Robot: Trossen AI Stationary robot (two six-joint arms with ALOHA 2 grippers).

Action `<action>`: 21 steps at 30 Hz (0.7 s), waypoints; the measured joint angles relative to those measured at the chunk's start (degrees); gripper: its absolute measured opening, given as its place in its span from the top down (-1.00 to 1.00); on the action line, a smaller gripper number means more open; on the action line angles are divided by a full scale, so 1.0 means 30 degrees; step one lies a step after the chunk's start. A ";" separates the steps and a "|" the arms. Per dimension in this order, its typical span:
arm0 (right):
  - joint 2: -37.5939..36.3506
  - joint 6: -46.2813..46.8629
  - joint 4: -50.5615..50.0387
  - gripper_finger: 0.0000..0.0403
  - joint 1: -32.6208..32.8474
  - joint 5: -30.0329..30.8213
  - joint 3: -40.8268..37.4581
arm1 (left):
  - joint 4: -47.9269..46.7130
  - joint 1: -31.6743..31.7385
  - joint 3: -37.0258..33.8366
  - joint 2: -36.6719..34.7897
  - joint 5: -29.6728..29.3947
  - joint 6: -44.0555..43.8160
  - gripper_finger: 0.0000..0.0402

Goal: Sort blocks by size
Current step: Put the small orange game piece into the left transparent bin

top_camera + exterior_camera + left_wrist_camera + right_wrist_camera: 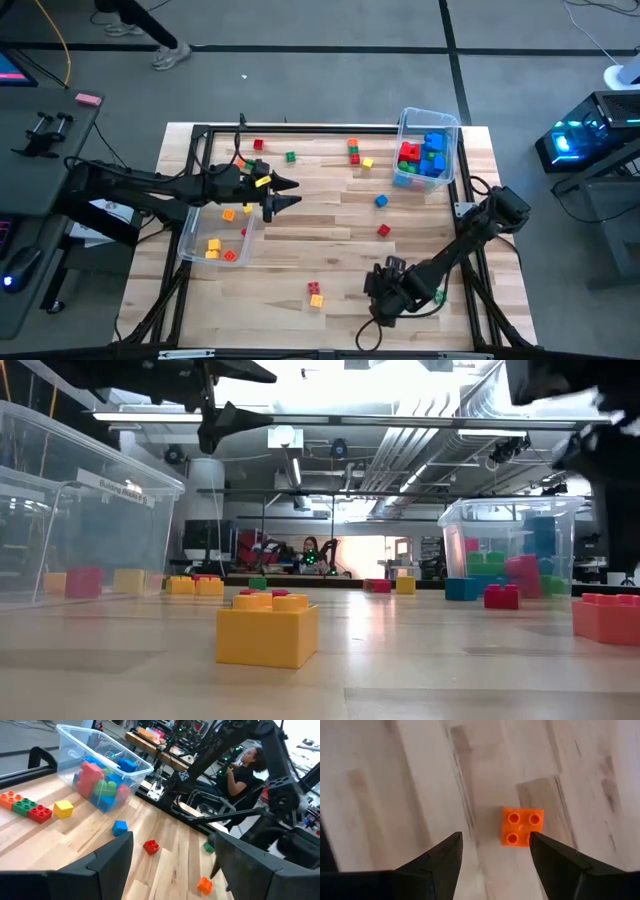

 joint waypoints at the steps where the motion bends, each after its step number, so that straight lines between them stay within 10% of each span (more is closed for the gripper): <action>1: 0.0000 0.0265 0.0196 -0.12 -0.0040 0.0068 -0.0265 | 0.0015 -0.0026 0.0000 -0.0006 -0.0024 0.0000 -0.33; 21: 0.0232 -0.1831 0.0928 -0.12 -0.1636 -0.1169 -0.0713 | -0.0033 -0.0113 0.0000 -0.0008 0.0348 0.1357 -0.33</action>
